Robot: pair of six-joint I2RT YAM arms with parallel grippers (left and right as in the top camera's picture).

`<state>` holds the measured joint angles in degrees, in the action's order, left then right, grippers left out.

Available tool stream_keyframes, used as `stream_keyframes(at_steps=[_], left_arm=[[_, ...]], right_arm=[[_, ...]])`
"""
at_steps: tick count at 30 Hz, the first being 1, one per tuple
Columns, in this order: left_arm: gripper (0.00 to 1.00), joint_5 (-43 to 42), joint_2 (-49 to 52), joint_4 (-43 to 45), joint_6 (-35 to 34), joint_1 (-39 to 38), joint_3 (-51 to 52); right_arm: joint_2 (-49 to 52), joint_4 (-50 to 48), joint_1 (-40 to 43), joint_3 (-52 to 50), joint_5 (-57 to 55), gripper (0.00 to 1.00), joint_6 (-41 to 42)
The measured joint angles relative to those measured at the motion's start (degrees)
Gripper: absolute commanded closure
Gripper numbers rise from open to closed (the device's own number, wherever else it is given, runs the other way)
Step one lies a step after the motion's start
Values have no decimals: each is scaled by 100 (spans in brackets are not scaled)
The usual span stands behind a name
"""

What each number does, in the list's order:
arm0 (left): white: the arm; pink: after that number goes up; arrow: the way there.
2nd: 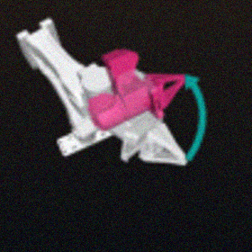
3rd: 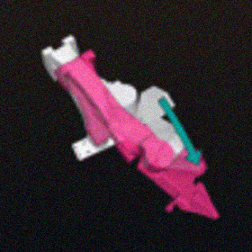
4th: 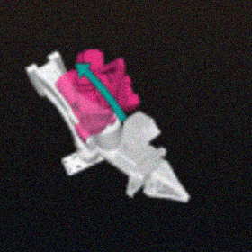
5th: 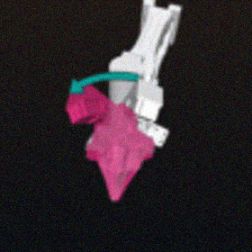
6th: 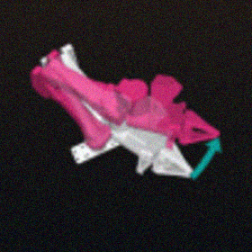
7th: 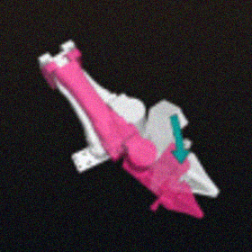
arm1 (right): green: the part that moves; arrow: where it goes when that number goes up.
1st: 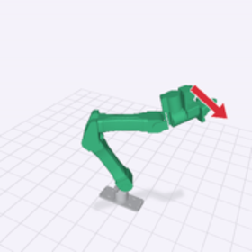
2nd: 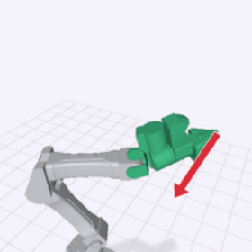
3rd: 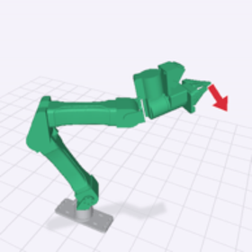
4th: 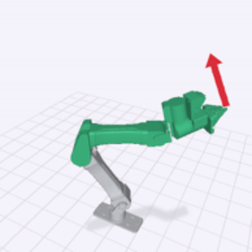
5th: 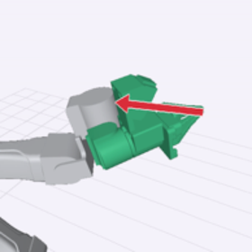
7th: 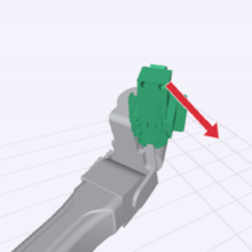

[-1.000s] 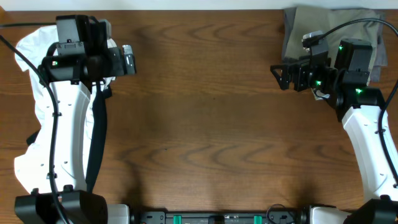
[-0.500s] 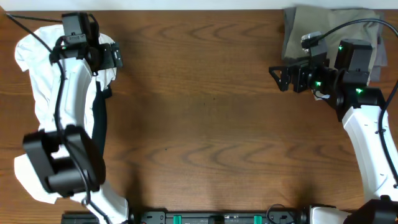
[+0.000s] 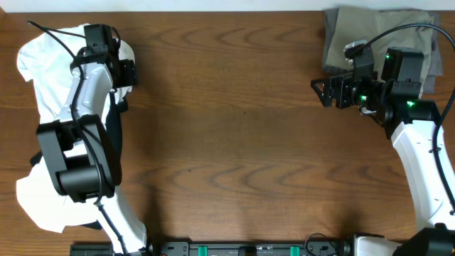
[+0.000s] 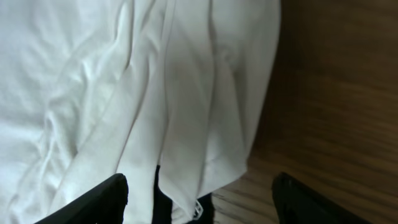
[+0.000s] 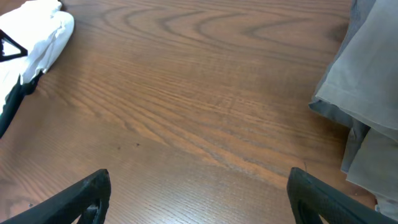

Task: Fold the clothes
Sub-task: 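Reach the left gripper to the white shirt's top edge and grasp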

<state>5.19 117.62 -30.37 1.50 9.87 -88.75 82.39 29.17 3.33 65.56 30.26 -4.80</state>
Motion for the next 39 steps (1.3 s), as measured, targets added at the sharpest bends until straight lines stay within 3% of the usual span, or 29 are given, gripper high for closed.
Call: stream_keyframes(at_steps=[11, 22, 26, 39], left_arm=[[54, 385, 396, 4, -22, 0, 0], [64, 424, 527, 92, -2, 0, 0], [93, 426, 544, 111, -50, 0, 0], [94, 424, 540, 92, -20, -20, 0]], right_arm=[[0, 4, 0, 0, -31, 19, 0], [2, 13, 0, 0, -181, 20, 0], [2, 15, 0, 0, -190, 21, 0], [2, 15, 0, 0, -203, 25, 0]])
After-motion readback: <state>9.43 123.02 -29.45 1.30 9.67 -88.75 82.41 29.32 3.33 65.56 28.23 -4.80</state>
